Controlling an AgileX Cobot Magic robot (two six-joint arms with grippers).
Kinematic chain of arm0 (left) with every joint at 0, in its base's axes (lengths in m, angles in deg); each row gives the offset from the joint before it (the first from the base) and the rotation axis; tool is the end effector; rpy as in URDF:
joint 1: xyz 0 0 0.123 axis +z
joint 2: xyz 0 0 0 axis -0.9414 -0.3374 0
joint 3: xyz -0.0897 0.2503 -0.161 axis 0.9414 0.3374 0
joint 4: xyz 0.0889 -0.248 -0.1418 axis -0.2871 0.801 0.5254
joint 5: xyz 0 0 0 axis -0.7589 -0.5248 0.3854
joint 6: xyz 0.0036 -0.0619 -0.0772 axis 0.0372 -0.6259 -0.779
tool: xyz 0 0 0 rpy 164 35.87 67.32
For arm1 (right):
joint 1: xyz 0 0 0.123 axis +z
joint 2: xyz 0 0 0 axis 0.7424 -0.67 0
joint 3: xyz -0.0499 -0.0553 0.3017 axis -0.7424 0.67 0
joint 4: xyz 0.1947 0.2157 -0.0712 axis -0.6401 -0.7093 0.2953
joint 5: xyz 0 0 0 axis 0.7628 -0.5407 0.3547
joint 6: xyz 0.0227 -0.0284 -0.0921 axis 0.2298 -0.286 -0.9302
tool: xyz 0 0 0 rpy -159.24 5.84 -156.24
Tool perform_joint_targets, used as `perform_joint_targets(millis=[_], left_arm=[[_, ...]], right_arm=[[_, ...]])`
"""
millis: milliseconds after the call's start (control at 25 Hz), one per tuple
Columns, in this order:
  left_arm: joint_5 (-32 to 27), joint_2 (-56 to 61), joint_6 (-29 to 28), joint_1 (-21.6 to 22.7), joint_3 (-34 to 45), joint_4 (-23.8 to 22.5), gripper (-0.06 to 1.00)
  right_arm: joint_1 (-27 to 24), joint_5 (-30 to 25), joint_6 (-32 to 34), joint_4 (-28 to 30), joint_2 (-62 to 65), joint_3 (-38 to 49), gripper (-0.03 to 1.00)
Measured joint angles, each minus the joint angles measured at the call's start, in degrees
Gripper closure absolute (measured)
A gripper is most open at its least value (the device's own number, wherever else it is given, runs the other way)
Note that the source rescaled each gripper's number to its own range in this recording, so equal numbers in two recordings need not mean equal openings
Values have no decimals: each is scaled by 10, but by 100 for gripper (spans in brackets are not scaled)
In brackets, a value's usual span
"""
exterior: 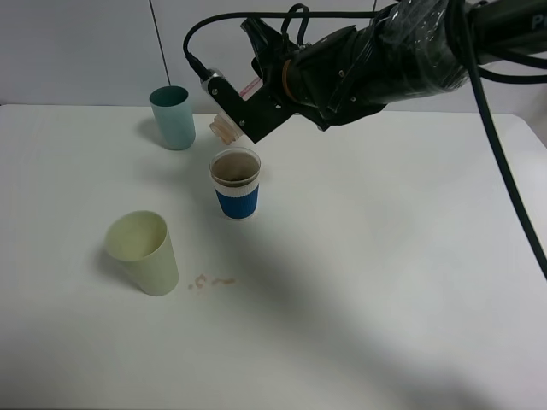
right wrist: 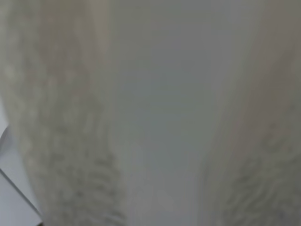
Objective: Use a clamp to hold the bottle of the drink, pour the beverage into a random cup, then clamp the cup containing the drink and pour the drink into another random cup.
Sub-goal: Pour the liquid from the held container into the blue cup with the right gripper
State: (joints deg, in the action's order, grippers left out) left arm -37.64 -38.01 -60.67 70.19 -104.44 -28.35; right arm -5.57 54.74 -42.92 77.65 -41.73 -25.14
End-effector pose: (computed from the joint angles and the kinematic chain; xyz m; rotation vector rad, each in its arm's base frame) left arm 0.0158 0.0021 0.3015 -0.0326 2.0203 0.0077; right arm 0.3821 0.2975 0.2010 -2.1342 0.7440 -1.1071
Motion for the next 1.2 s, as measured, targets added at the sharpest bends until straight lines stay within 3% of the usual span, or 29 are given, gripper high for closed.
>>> perform_joint_targets(millis=[320, 1200], left_arm=[[0, 0, 0, 0, 0, 0, 1], [0, 0, 0, 0, 0, 0, 1]], right_arm=[[0, 2, -8, 1, 0, 0, 96], [0, -5, -132, 1, 0, 0, 97]])
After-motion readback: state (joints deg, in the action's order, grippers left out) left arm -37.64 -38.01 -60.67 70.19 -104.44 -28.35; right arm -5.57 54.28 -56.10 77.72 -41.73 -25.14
